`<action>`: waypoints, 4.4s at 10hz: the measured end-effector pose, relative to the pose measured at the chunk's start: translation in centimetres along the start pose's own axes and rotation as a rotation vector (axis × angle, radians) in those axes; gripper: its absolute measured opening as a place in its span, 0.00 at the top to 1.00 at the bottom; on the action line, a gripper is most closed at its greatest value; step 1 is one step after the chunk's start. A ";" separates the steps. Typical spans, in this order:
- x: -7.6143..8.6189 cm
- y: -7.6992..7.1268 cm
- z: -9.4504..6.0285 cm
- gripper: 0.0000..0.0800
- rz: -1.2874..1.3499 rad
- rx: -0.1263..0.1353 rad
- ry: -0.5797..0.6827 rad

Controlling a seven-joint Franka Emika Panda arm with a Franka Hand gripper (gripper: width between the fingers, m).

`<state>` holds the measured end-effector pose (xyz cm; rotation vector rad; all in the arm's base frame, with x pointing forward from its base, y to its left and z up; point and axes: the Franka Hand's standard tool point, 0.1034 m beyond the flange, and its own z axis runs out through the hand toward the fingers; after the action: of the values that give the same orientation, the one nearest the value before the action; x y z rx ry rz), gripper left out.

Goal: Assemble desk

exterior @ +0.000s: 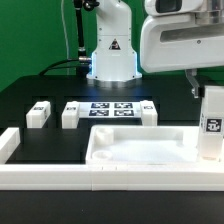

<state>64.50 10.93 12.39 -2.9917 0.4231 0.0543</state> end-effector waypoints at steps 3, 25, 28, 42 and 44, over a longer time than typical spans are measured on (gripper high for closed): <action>0.0 -0.2 0.1 0.63 0.534 0.050 0.055; 0.8 0.0 1.2 0.62 -0.286 -0.012 0.086; 1.1 0.5 1.2 0.63 0.066 0.008 0.090; 0.0 0.2 0.9 0.19 0.084 0.095 0.035; 0.3 0.5 0.8 0.19 -0.222 0.058 0.062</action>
Offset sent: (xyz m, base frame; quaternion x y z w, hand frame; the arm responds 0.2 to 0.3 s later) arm 0.0002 0.0029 -0.0071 0.0502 0.0126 0.4393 0.8969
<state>64.62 10.49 11.50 -2.9675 0.0943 -0.0702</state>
